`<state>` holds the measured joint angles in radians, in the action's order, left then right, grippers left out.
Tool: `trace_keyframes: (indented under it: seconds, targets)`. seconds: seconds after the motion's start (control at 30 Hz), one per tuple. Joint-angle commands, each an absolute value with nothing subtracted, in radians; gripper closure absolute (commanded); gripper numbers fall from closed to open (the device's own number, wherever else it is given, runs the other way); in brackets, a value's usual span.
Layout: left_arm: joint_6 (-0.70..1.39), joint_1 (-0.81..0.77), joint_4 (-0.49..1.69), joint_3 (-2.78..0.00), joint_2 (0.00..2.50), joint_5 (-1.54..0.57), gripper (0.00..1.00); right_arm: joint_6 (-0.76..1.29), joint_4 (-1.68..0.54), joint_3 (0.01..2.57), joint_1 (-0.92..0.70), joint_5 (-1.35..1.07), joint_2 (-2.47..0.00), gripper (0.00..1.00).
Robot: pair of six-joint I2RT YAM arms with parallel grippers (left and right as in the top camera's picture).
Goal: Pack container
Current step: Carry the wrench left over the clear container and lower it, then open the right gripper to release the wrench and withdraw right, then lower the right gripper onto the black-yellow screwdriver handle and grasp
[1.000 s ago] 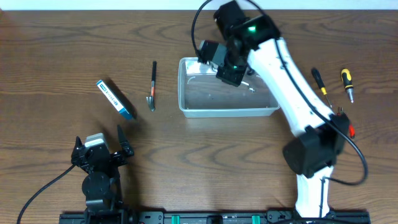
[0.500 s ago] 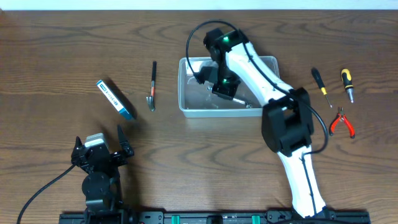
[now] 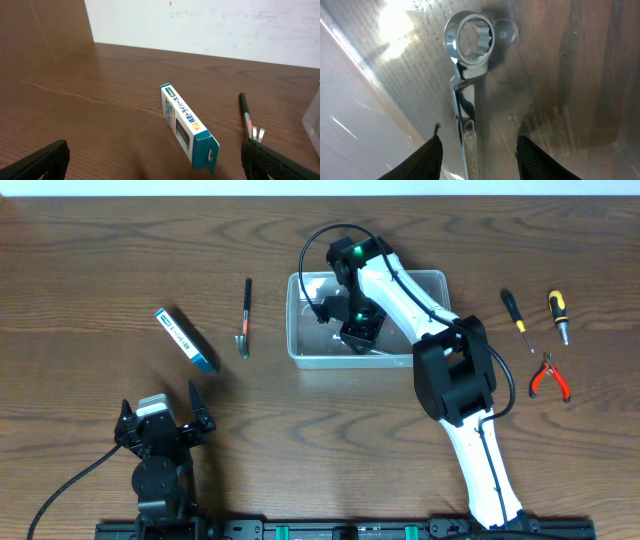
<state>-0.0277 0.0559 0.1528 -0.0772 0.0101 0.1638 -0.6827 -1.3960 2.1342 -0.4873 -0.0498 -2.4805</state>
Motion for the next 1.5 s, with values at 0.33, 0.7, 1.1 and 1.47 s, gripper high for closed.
trace_keyframes:
  seconds: [0.33, 0.7, 1.1, 1.47]
  targets:
    - [-0.041, 0.053, 0.163, -0.049, 0.004, 0.165, 0.02, -0.479, -1.414, 2.273, -0.461, -0.012, -2.235, 0.44]
    - [-0.041, 0.053, 0.163, -0.049, 0.004, 0.165, 0.02, -0.166, -1.476, 2.294, -0.147, 0.108, -2.015, 0.41]
    - [-0.041, 0.053, 0.163, -0.049, 0.004, 0.165, 0.02, -0.286, -1.43, 2.237, 0.166, 0.082, -2.082, 0.38]
    - [-0.041, 0.053, 0.163, -0.049, 0.004, 0.165, 0.02, -0.377, -1.216, 1.983, 0.213, -0.008, -2.155, 0.38]
